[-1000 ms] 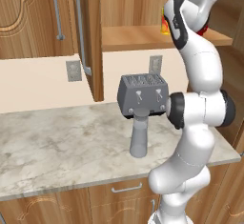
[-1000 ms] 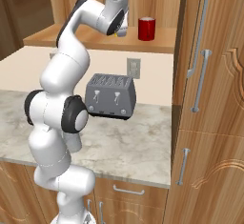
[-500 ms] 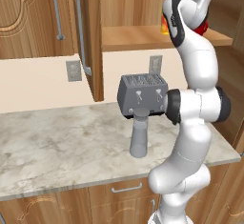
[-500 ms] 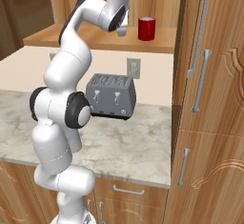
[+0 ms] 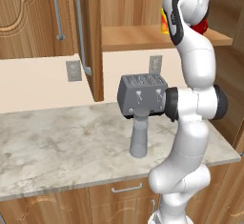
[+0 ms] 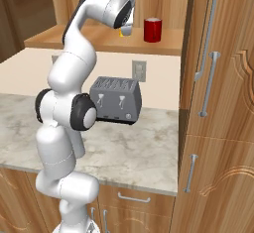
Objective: There is a tray on the dining counter. Grab the cup, mug, and pitcher and place them on the tray. The pitcher may be placed next to the tray if it cannot fit the tray.
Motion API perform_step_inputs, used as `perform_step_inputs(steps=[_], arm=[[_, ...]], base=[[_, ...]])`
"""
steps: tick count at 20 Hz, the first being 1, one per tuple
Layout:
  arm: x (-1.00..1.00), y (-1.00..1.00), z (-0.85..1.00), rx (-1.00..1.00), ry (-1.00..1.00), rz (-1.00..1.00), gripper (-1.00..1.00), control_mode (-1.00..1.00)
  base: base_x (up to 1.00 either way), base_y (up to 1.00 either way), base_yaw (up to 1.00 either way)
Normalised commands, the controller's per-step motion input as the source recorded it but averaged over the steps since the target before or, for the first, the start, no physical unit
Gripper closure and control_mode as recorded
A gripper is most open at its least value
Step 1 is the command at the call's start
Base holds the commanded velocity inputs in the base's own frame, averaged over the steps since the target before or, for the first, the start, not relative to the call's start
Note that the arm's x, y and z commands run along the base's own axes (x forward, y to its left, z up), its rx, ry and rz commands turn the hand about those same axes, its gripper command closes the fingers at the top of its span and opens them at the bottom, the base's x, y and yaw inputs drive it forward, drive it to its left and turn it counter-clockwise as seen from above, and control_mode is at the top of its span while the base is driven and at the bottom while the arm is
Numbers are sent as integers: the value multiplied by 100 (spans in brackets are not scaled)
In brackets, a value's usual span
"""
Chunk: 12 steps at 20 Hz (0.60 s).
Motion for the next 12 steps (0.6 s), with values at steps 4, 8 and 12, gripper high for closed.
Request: perform_step_inputs(steps=[4, 8, 12], arm=[[0, 0, 0, 0, 0, 0, 100, -100], [-1, 0, 0, 0, -2, 0, 100, -100], [-17, 0, -2, 0, -18, 0, 100, -100]], base=[[0, 0, 0], [0, 0, 0], [0, 0, 0]])
